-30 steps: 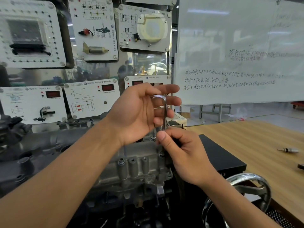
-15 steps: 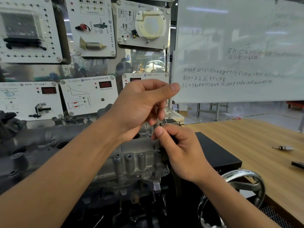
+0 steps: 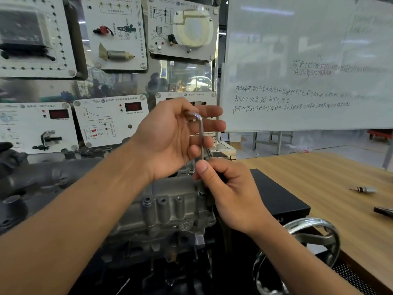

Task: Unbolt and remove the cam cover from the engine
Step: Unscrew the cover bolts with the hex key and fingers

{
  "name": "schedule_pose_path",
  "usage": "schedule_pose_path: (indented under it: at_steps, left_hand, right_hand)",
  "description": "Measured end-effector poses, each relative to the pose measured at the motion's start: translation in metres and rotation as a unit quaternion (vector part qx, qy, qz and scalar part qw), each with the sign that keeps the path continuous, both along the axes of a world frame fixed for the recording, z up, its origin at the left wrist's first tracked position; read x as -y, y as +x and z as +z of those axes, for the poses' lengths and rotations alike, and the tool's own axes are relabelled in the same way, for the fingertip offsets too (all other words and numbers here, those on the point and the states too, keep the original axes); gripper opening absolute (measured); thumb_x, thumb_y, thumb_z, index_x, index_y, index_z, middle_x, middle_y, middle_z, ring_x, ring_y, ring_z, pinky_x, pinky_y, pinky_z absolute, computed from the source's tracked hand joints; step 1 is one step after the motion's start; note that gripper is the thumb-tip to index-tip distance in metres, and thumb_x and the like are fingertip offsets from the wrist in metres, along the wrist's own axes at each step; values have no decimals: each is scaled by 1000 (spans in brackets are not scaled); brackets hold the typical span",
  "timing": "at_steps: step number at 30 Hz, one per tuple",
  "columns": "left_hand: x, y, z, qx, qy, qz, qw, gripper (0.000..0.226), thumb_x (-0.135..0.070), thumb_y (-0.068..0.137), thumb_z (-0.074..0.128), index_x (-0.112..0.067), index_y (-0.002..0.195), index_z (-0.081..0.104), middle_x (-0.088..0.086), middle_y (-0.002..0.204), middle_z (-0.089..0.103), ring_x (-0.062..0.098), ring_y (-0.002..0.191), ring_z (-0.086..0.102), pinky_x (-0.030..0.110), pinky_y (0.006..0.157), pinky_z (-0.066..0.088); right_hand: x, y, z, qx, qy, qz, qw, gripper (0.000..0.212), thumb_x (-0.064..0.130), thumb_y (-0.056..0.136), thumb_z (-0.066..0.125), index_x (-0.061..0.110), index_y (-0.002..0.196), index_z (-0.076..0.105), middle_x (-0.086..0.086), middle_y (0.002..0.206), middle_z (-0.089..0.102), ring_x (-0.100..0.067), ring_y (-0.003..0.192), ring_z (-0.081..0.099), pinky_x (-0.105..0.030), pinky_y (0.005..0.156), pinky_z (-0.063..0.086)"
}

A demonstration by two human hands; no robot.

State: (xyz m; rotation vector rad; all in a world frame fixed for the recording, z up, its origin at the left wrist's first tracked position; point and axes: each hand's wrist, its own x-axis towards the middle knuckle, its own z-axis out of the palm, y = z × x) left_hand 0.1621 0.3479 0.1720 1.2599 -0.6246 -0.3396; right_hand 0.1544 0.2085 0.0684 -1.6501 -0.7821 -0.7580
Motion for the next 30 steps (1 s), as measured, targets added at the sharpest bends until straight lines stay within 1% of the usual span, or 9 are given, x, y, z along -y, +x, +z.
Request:
schedule_pose_path:
  at_steps: [5, 9, 13, 15, 18, 20, 22, 26, 30]
  left_hand:
    - [-8, 0, -12, 24, -53, -80, 995, 34, -26, 85, 45, -11, 94, 74, 8, 83, 71, 20, 64, 66, 22, 49, 51]
    - [-13, -1, -14, 49, -75, -122, 988, 24, -27, 85, 58, -14, 100, 71, 5, 87, 67, 17, 75, 64, 24, 61, 56]
    - [-5, -7, -10, 125, -17, -17, 992, 22, -31, 76, 70, -14, 90, 73, 1, 72, 58, 11, 61, 55, 21, 50, 50]
    - [1, -10, -8, 158, 16, 51, 986, 23, -34, 77, 75, -13, 86, 70, 0, 63, 53, 11, 53, 50, 19, 42, 42]
    - [9, -12, -5, 187, 51, 128, 973, 20, -33, 83, 71, -13, 81, 67, 0, 57, 51, 11, 42, 46, 17, 35, 32]
    - [13, -11, -2, 193, 73, 152, 967, 16, -24, 94, 65, -13, 83, 68, 1, 58, 55, 13, 37, 48, 15, 33, 29]
    - [16, -10, 2, 181, 84, 157, 967, 17, -17, 97, 57, -12, 89, 70, 3, 60, 60, 16, 35, 49, 14, 32, 27]
    - [13, -6, 6, 119, 87, 118, 982, 26, -21, 96, 48, -10, 98, 71, 7, 70, 67, 17, 39, 52, 17, 31, 29]
    - [6, -3, 4, 70, 49, 45, 995, 35, -21, 96, 37, -8, 100, 69, 7, 70, 65, 16, 43, 55, 18, 33, 35]
  right_hand:
    - [0, 0, 0, -2, 3, 0, 1000, 35, 24, 100, 52, 7, 73, 66, 15, 54, 45, -1, 54, 43, -15, 56, 34]
    - [1, 0, 0, -13, 5, 1, 1000, 38, 28, 101, 49, 8, 74, 67, 13, 55, 47, -3, 54, 43, -17, 57, 35]
    - [-2, 0, 1, -17, 17, 4, 1000, 45, 40, 99, 47, 9, 73, 67, 8, 53, 44, -4, 54, 41, -18, 56, 34]
    - [-3, 0, 1, -20, 14, 4, 1000, 46, 37, 101, 48, 7, 72, 66, 8, 54, 44, -4, 54, 40, -19, 55, 34]
    - [-2, -1, 1, -23, 9, 8, 1000, 44, 33, 102, 48, 6, 72, 65, 10, 53, 42, -3, 53, 38, -18, 55, 31]
    - [-2, -2, 1, -25, 9, 10, 1000, 47, 39, 100, 47, 7, 72, 66, 3, 53, 42, -4, 54, 40, -19, 54, 32]
    - [-2, -3, 1, -26, 10, 13, 1000, 48, 41, 99, 45, 7, 71, 66, -5, 54, 45, -5, 55, 41, -20, 55, 33]
    - [-2, -2, 2, -27, 13, 16, 999, 45, 30, 101, 47, 3, 70, 65, 11, 54, 44, -2, 54, 41, -16, 56, 33]
    - [-1, 0, 0, -24, 17, 19, 999, 43, 28, 100, 49, 1, 70, 65, 11, 54, 45, -3, 54, 42, -20, 56, 34]
